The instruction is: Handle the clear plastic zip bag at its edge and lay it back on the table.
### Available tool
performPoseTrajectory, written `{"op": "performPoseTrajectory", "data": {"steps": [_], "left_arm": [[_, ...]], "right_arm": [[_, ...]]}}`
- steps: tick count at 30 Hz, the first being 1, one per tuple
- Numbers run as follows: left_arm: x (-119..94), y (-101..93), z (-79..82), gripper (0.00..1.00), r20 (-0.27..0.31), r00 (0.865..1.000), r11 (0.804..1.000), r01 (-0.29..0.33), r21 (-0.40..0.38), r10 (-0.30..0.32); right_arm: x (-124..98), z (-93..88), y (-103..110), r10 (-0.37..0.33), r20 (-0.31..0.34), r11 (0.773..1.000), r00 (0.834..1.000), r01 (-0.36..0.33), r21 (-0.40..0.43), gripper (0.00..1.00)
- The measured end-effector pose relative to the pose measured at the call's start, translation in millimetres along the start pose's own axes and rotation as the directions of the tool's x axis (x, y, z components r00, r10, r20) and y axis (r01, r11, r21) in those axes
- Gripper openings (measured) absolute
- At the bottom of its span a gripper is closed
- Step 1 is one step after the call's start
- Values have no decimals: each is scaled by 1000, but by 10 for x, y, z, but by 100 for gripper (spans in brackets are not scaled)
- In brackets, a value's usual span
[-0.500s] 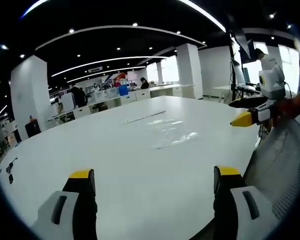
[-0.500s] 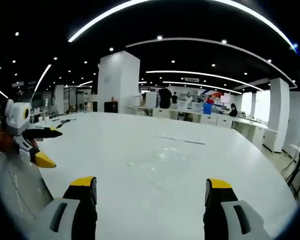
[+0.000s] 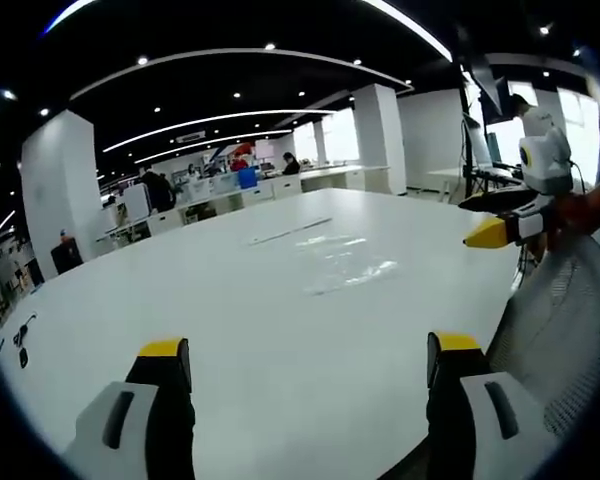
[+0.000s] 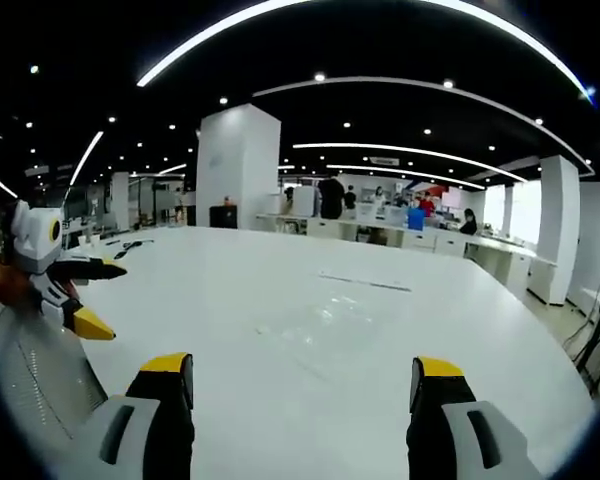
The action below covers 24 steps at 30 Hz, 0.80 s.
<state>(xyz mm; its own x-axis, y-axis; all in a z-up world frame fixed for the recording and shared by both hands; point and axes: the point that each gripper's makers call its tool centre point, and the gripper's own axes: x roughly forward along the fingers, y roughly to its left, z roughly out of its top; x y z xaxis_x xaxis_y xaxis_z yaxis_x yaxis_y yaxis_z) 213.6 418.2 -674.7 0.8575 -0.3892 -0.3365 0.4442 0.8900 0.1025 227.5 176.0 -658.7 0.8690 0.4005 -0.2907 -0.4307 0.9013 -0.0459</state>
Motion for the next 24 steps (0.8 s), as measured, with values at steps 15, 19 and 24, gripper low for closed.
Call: {"op": "performPoseTrajectory", "data": {"steps": [15, 19, 24], "left_arm": [[5, 4, -19, 96, -11, 1000, 1000, -1, 7, 1], [4, 5, -20, 96, -14, 1000, 1000, -6, 9, 6], [6, 18, -23, 96, -12, 1000, 1000, -8, 10, 8]], "right_arm": [[-4, 40, 3, 3, 20, 1000, 1000, -3, 14, 90], [2, 40, -2, 3, 23, 1000, 1000, -4, 15, 90], [-3, 56, 1, 5, 27, 1000, 1000, -6, 17, 90]]}}
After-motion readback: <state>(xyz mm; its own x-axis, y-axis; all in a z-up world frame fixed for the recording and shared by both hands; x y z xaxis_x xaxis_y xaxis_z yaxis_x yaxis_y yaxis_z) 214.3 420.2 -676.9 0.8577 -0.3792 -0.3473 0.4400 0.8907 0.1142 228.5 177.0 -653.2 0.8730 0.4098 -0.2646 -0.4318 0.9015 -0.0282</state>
